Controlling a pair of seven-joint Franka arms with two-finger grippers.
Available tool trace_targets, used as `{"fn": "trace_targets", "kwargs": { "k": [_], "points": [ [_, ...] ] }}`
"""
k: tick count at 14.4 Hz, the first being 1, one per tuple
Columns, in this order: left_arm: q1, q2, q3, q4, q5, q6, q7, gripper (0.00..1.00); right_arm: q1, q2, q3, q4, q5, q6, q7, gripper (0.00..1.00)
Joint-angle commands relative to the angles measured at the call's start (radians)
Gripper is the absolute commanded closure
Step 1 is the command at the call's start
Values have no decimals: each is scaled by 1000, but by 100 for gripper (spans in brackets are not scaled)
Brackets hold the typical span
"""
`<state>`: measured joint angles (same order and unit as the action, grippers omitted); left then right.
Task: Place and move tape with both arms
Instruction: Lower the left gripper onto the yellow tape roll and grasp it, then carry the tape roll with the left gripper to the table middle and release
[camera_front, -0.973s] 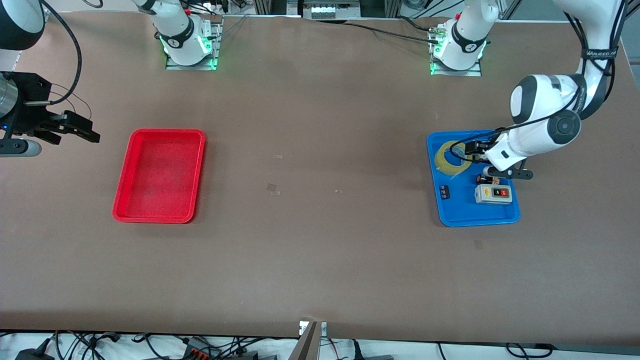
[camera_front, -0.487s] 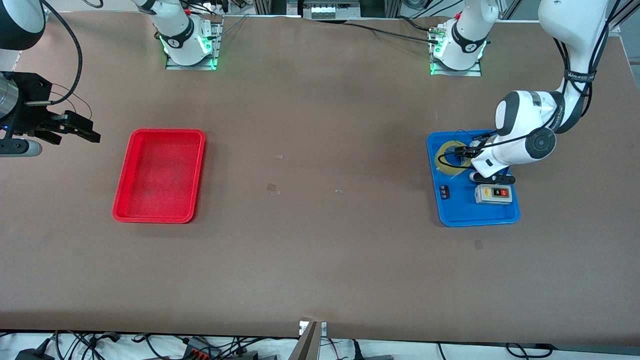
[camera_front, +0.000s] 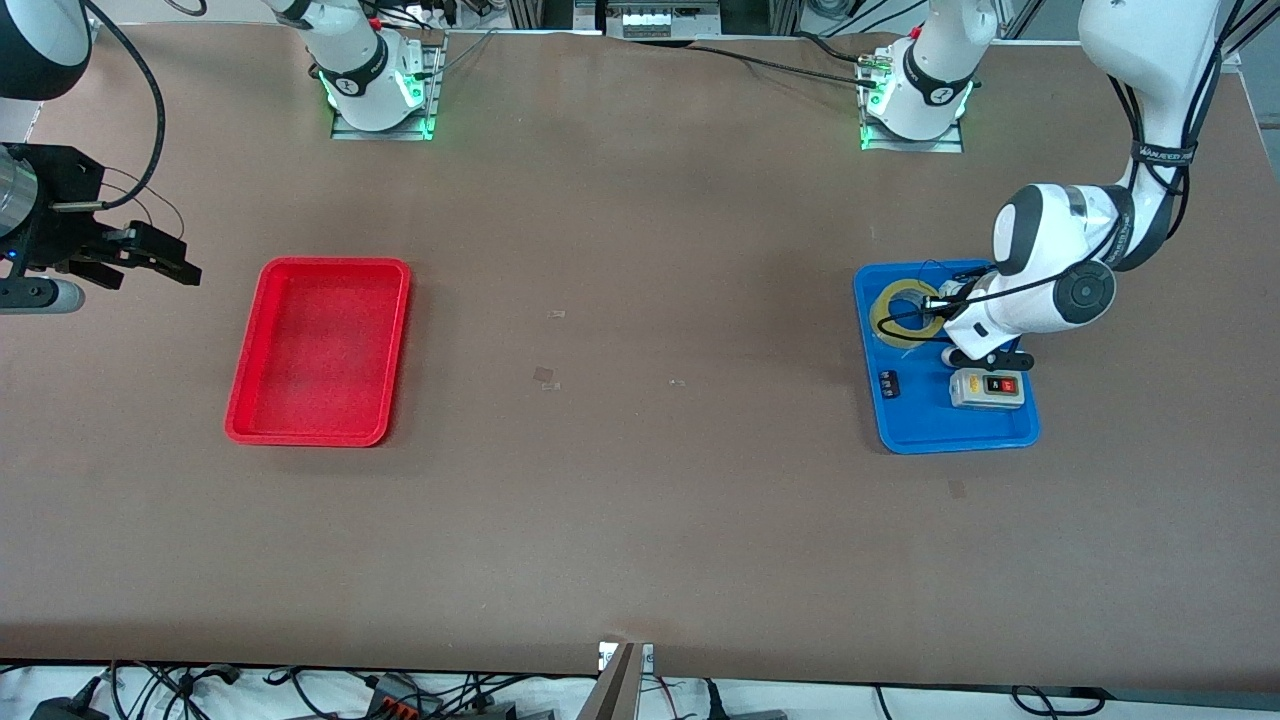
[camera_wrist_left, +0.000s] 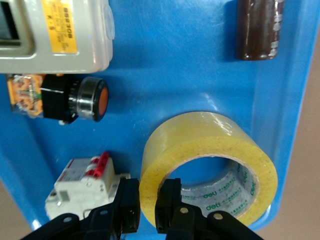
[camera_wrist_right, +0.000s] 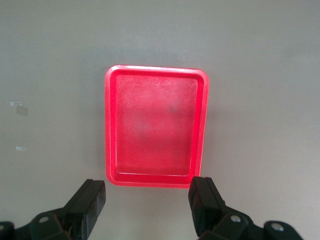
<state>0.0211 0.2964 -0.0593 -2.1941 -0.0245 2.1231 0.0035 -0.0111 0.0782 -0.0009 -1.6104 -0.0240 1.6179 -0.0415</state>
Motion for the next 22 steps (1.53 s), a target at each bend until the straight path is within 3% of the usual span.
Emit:
{"fn": "trace_targets", "kwargs": {
  "k": [1, 5, 8, 11, 15, 17, 18, 20, 21, 22],
  "points": [
    [3, 7, -8, 138, -12, -167, -13, 100, 2, -20, -1, -13, 13, -1, -4, 0],
    [-50, 75, -37, 284, -66, -244, -190, 100, 0, -20, -1, -11, 13, -1, -4, 0],
    [-159, 125, -42, 399, -141, -244, -411, 100, 0, -20, -1, -11, 13, -1, -6, 0],
    [-300, 239, -42, 566, -239, -242, -648, 100, -4, -12, -1, -6, 12, 0, -17, 0],
    [-510, 440, -42, 802, -276, -203, -945, 100, -10, 35, -8, 20, 9, -1, -20, 0],
    [-579, 493, -42, 832, -276, -110, -1029, 100, -9, 54, -8, 38, -7, 2, -14, 0],
    [-613, 506, -42, 830, -276, -57, -1059, 95, -7, 60, -8, 46, -14, -1, -11, 0],
    [-650, 533, -40, 830, -272, -13, -1088, 70, -10, 84, -7, 49, -22, -9, -9, 0],
    [-655, 537, -40, 830, -269, -12, -1088, 38, -12, 97, -8, 52, -16, -9, -14, 0],
    [-655, 531, -40, 830, -261, -12, -1088, 0, -21, 98, -7, 49, -10, -10, -12, 0]
  ]
}}
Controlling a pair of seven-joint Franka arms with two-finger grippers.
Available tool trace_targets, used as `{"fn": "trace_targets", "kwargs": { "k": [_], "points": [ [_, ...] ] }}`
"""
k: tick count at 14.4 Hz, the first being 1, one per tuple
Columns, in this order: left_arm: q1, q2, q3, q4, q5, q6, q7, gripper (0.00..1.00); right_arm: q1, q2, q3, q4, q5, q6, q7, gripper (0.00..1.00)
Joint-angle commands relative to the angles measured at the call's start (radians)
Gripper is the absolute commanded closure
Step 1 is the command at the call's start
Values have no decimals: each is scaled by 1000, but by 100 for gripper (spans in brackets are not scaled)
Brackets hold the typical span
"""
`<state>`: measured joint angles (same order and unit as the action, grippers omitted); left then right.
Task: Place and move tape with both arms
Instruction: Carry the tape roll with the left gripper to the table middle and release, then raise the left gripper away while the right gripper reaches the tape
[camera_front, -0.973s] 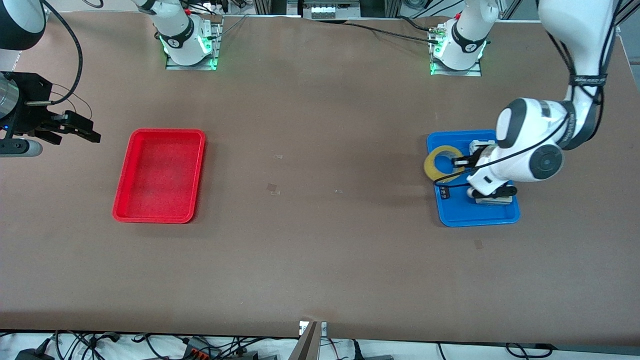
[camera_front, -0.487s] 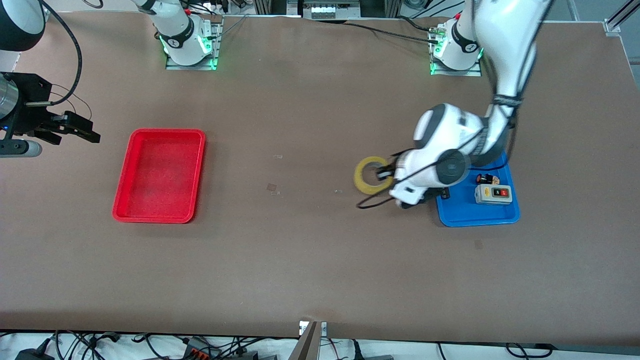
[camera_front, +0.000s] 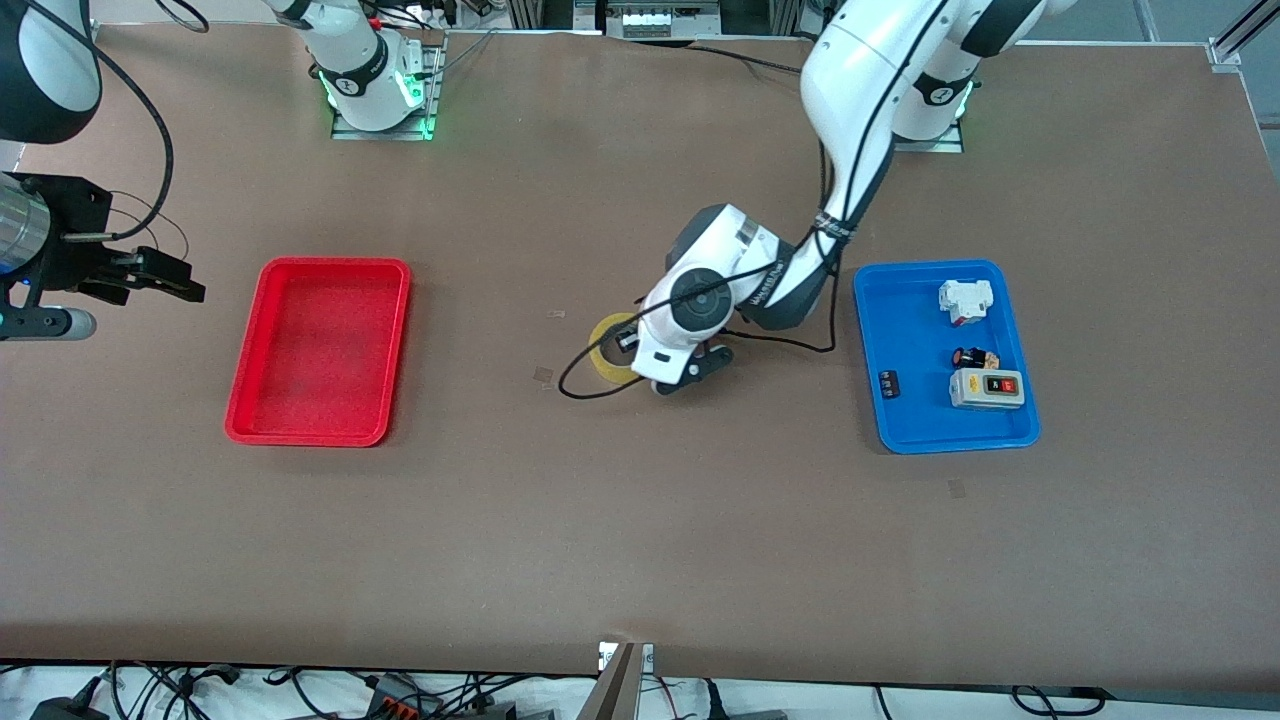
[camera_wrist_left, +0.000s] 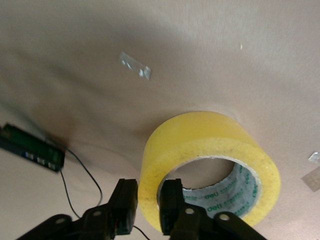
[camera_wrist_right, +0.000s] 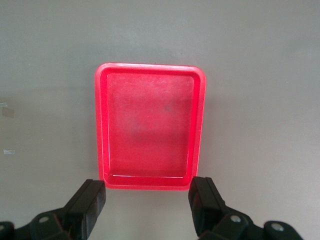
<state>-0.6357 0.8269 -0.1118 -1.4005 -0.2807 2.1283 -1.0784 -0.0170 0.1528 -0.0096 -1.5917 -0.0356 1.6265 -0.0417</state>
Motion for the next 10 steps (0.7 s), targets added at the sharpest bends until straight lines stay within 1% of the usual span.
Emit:
{"fn": "trace_targets", "kwargs": {
  "k": [1, 2, 3, 4, 5, 7, 8, 10],
  "points": [
    [7, -15, 18, 38, -3, -22, -6, 0, -17, 37, 2, 30, 6, -20, -9, 0],
    [13, -44, 26, 37, -2, -31, -5, 0, -17, 45, 2, 33, 22, -22, -10, 0],
    [25, -95, 35, 26, -2, -56, -5, 0, -15, 48, 2, 32, 34, -17, -7, 0],
    [42, -130, 56, 28, -2, -111, 0, 0, -15, 60, 3, 30, 39, -13, -12, 0],
    [63, -164, 73, 28, 0, -166, 6, 0, -12, 98, 5, 33, 45, -17, -17, 0],
    [129, -228, 81, 23, 52, -246, 11, 0, 0, 131, 14, 33, 80, 4, -4, 0],
    [167, -253, 78, 21, 78, -286, 23, 0, 30, 160, 13, 35, 117, 19, -3, 0],
    [244, -290, 78, 15, 80, -379, 144, 0, 92, 215, 13, 36, 161, 47, -3, 0]
  ]
}}
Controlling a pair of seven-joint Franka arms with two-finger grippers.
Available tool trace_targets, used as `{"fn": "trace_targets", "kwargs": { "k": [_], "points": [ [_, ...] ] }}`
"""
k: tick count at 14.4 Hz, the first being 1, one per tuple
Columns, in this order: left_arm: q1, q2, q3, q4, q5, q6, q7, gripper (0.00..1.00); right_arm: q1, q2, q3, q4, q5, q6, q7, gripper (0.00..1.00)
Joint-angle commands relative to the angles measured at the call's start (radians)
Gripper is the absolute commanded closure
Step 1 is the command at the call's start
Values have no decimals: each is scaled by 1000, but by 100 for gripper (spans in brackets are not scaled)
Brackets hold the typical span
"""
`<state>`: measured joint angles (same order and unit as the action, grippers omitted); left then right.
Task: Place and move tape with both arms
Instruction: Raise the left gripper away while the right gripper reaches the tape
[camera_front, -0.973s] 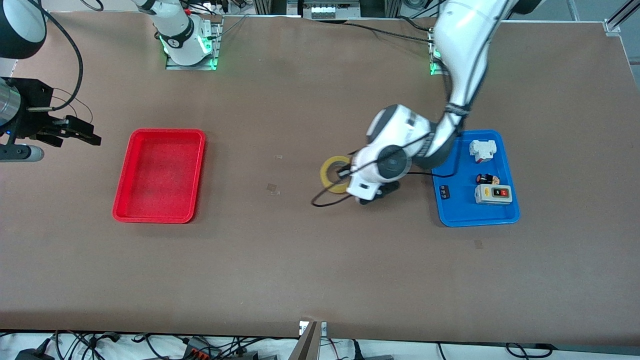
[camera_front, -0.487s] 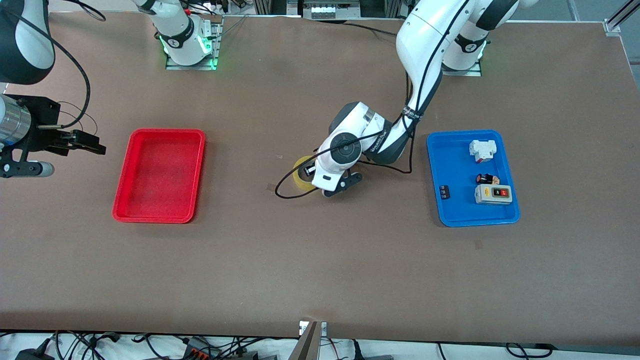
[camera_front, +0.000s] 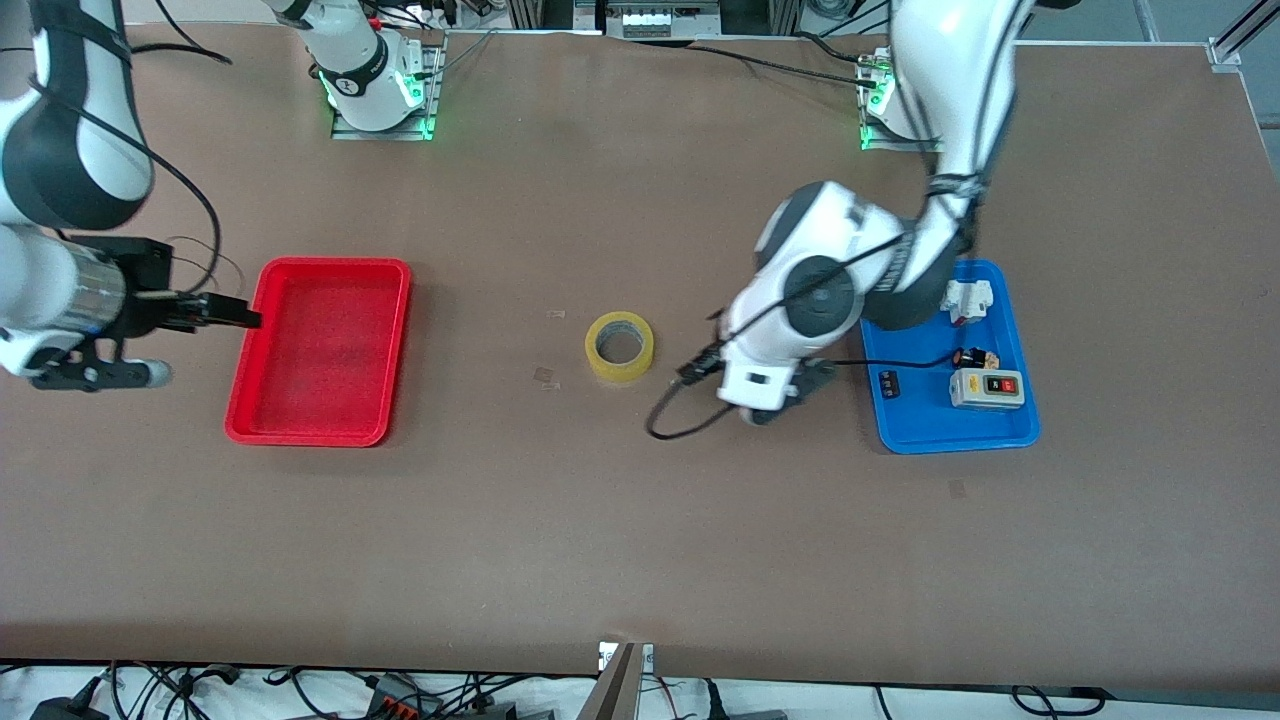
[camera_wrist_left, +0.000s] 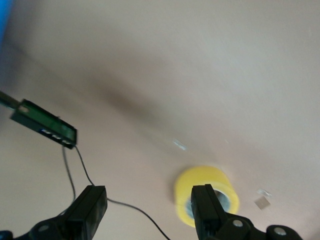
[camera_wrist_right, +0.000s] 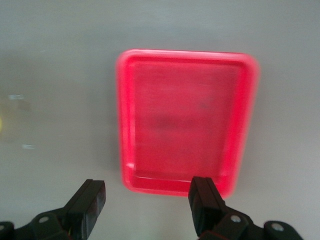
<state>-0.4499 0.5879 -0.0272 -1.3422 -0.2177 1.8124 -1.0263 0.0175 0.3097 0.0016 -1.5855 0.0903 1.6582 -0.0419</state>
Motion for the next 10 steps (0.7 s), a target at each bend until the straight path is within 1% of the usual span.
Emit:
{"fn": "trace_targets", "kwargs": {
  "k": [1, 3, 5, 7, 9, 10],
  "points": [
    [110, -74, -7, -55, 17, -114, 168, 0, 87, 86, 1, 30, 51, 32, -4, 0],
    [180, -138, -7, -106, 18, -165, 289, 0, 180, 149, 1, 30, 55, 61, 2, 0],
    [238, -230, -2, -214, 20, -180, 436, 0, 254, 196, 3, 51, 58, 122, 100, 0],
    [302, -334, -5, -314, 59, -182, 585, 0, 359, 259, 9, 85, 58, 222, 245, 0],
    [335, -425, -5, -386, 107, -188, 691, 0, 459, 320, 9, 108, 57, 328, 374, 0],
    [385, -468, -17, -409, 113, -205, 748, 0, 522, 350, 9, 114, 55, 404, 443, 0]
  ]
}}
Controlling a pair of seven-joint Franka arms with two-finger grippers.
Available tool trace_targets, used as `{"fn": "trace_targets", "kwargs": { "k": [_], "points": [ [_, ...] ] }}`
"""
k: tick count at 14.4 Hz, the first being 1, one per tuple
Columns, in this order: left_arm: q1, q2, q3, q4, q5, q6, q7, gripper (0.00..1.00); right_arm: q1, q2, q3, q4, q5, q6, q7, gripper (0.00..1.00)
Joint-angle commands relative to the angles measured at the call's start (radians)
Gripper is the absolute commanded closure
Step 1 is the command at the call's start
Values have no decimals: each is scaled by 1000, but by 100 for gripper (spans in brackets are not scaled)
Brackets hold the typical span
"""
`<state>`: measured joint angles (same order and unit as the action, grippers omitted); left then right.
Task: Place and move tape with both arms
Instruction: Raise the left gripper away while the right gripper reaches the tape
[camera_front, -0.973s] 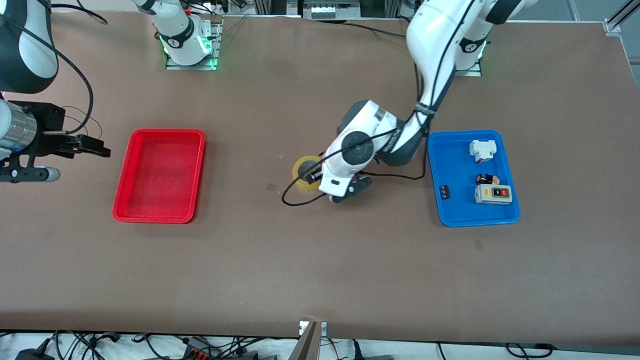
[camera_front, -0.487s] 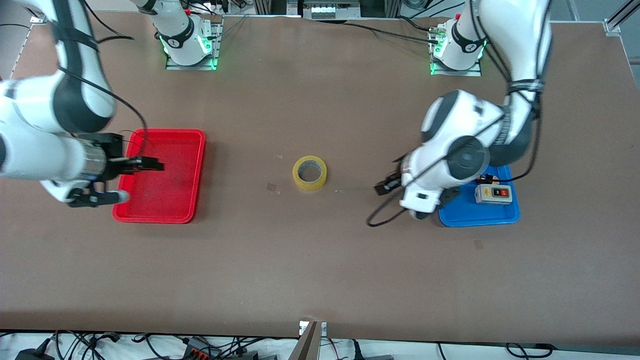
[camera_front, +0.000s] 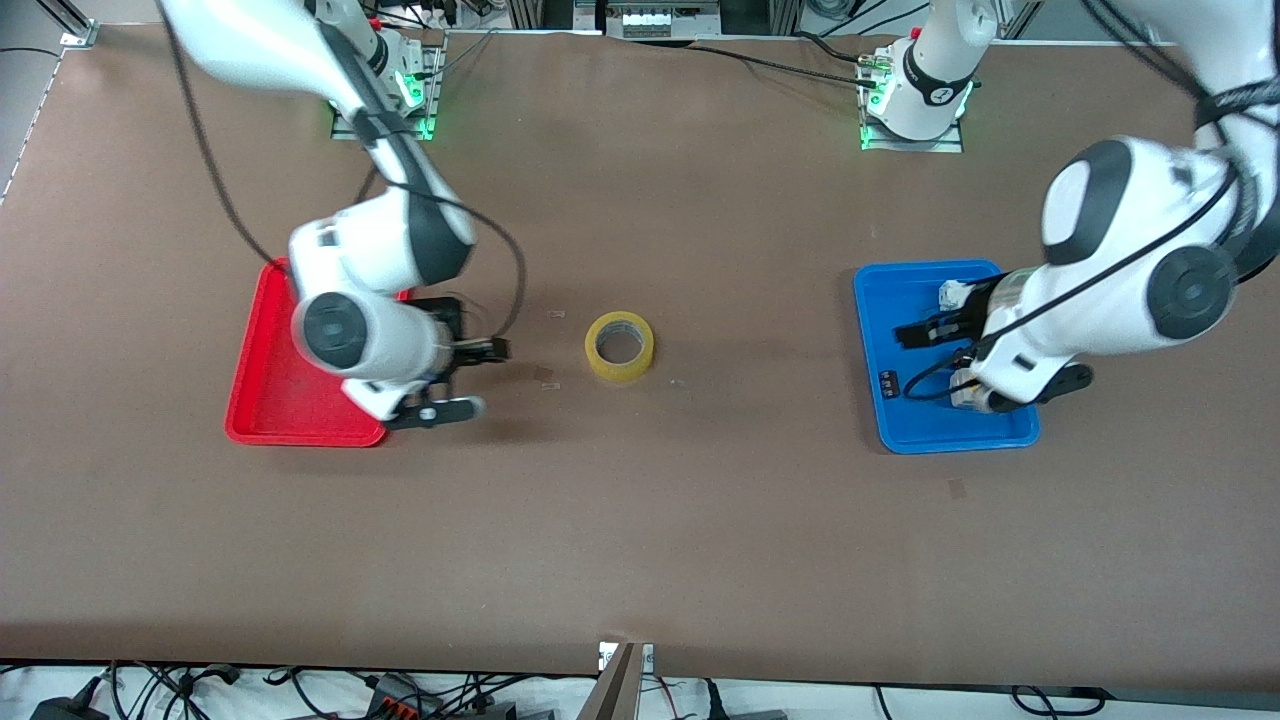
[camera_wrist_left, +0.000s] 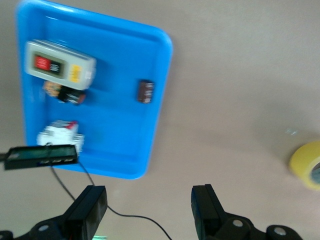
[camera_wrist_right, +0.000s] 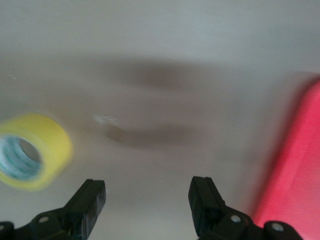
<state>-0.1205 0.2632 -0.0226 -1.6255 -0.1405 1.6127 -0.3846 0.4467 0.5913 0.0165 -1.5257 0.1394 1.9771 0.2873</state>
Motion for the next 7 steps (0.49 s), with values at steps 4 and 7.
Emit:
{"fn": "trace_targets", "kwargs": {
  "k": [4, 7],
  "points": [
    [145, -208, -45, -64, 103, -120, 340, 0, 194, 119, -6, 55, 8, 209, 207, 1],
    [191, -205, -50, 47, 137, -139, 382, 0, 219, 153, -6, 53, 8, 204, 230, 2]
  ]
}}
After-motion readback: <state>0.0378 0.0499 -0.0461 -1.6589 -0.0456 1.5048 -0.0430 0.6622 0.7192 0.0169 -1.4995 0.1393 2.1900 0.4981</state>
